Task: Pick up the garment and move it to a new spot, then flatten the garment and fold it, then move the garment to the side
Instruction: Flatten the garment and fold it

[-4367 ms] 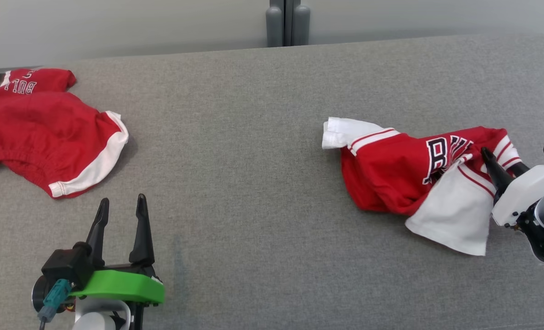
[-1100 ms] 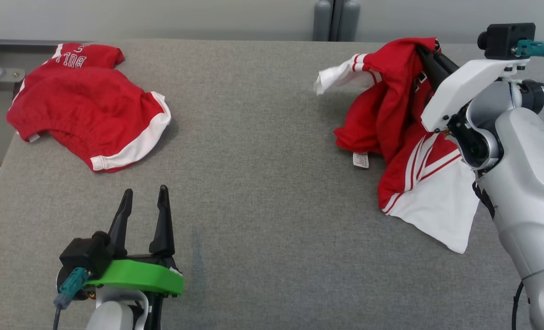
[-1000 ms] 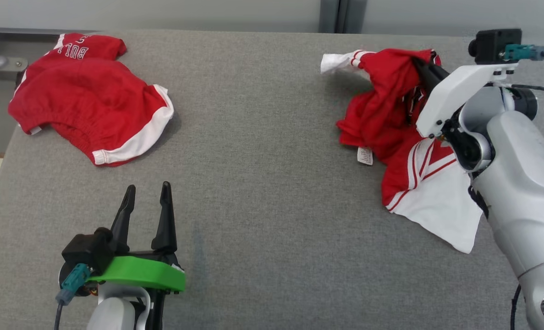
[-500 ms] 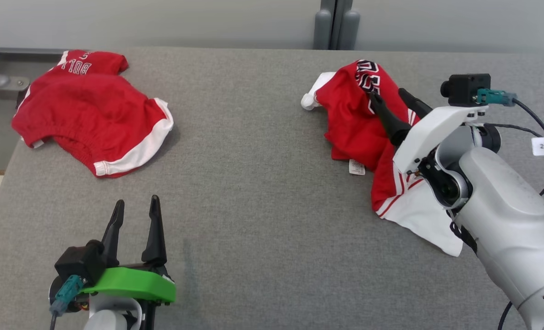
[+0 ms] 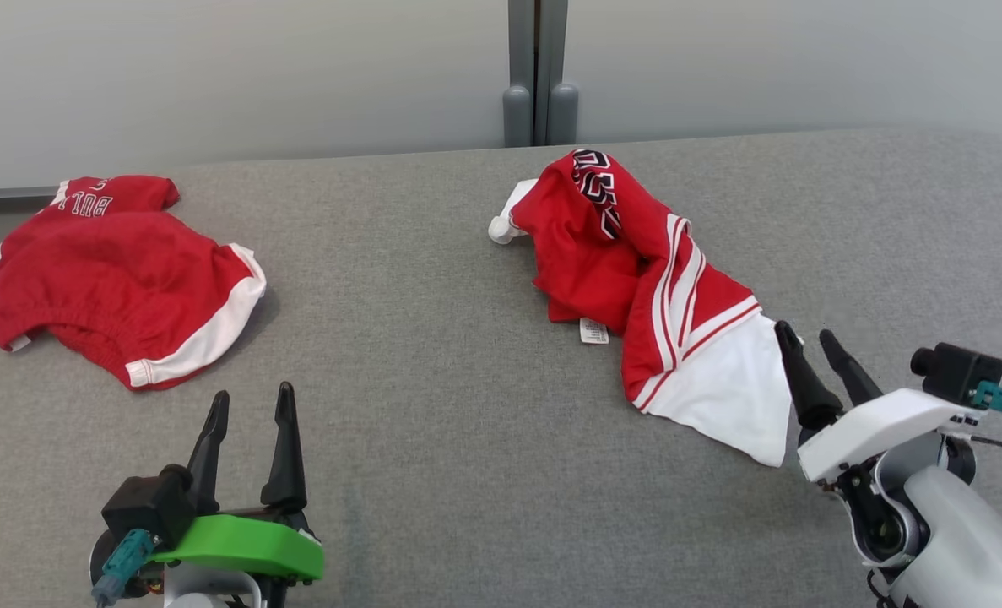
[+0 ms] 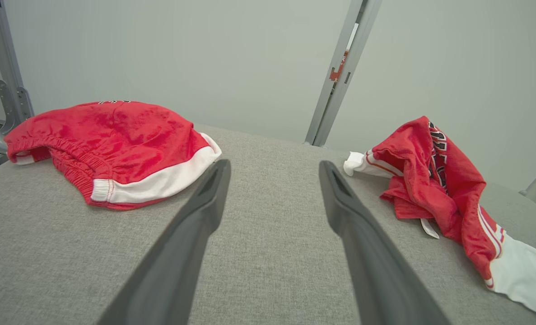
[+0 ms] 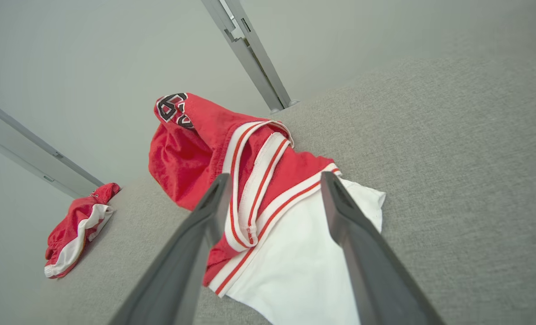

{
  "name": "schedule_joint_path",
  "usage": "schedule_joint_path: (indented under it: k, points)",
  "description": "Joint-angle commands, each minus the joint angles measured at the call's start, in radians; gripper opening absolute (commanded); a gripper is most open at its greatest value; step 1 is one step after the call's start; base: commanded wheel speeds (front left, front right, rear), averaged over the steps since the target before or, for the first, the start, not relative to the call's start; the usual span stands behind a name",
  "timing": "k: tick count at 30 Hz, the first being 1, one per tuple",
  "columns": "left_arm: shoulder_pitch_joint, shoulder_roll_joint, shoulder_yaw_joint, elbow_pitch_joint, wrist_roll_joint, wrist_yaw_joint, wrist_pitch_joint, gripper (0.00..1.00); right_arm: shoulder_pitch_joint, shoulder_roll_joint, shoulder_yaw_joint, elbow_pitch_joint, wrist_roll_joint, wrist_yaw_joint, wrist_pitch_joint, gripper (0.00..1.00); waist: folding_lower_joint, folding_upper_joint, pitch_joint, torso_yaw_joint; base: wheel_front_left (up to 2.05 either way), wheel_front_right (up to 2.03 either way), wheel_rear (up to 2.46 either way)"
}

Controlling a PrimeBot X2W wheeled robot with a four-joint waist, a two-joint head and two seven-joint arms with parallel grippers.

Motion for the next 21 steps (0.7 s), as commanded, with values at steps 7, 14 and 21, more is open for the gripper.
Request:
schedule_joint_path:
  k: [7, 14, 21]
  points:
    - [-0.008, 0.003, -0.005, 0.002, 0.014, -0.004, 0.000, 1.00, 0.044, 0.028, -0.004, -0.018, -0.046, 0.000, -0.017, 1.00, 0.0000, 0.0000, 0.004, -0.014, 0.00, 0.00, 0.00]
    - [-0.015, 0.003, -0.012, 0.009, 0.003, -0.007, 0.000, 1.00, 0.001, 0.051, 0.016, 0.011, -0.066, 0.000, 0.025, 1.00, 0.0000, 0.0000, 0.005, 0.007, 0.00, 0.00, 0.00]
    - [-0.029, 0.003, -0.017, 0.012, -0.002, -0.009, 0.000, 1.00, -0.103, 0.091, 0.067, 0.132, -0.075, 0.000, 0.131, 1.00, 0.0000, 0.0000, 0.025, 0.044, 0.00, 0.00, 0.00]
